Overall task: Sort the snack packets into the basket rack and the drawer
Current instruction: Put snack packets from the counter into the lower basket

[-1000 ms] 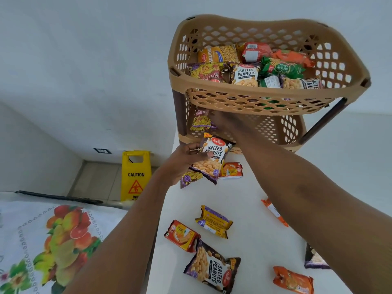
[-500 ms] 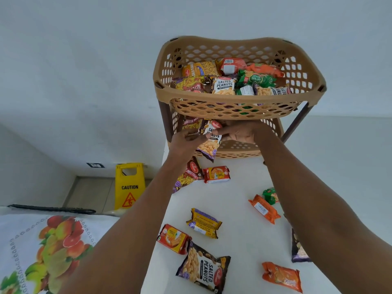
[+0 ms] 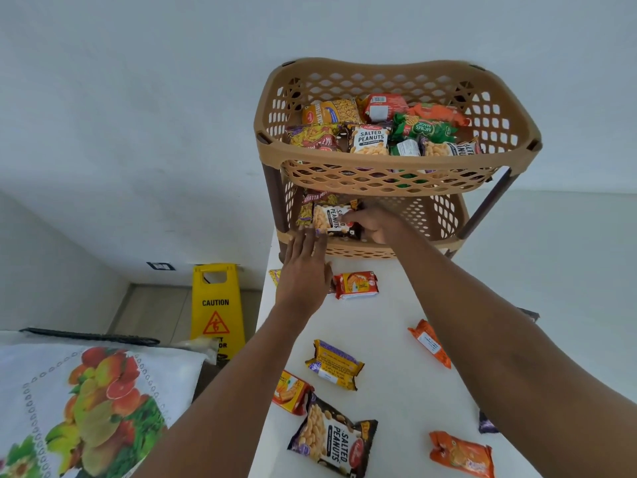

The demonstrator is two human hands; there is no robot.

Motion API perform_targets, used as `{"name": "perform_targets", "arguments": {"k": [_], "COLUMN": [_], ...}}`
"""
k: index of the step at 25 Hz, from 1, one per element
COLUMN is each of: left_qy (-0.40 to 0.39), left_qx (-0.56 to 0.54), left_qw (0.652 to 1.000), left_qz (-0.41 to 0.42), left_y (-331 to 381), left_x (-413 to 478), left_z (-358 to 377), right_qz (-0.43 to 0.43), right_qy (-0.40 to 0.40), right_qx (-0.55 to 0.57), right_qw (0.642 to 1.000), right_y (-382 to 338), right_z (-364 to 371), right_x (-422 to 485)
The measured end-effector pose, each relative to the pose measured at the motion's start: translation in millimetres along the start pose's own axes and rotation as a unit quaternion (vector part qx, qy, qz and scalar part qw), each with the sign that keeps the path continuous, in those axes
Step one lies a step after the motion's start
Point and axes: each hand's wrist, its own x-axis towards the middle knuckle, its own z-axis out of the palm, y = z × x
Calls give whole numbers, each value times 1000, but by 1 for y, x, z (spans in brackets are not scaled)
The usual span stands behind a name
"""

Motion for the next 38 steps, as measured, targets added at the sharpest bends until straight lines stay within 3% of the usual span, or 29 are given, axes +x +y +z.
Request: {"name": "perform_targets", "arguments": {"k": [3,6,9,11,15,19,24,29,31,34,38], "left_qy": [6,11,23,29,5,-35,-50,-55,-73,-136,-288], "left_qx": [14,17,15,19,31,66,82,74,67,57,29], "left_qw": [1000,1000,1000,999,999,997,995,995,994,984,937], "left_qz": [4,10,8,5,9,0,8,24,43,100,195], "left_y": [-3,-6,-6,-6,-7,-1,10,22,30,46,57], "left_x": [2,2,2,2,2,1,-14,-34,-40,-47,-51], "left_z": [3,8,14,16,14,6,1,9,13,21,24], "right_qz": [9,-27,-170,-236,-270,-239,-324,-371,-368,-317,-224], "right_qy": [5,43,123,131,119,42,91,94,96,127,169], "right_qx": [-78,-239,-420,-487,-615,-614,-536,-551,-528,-484,-487], "right_qw": [997,970,883,831,732,751,775,742,759,806,827], "right_y": [0,4,7,6,5,0,30,97,117,148,190], "right_z": [21,32,32,32,32,26,21,5,-10,-44,-91], "right_x": [7,10,11,11,7,-14,-68,-119,-132,-151,-175]}}
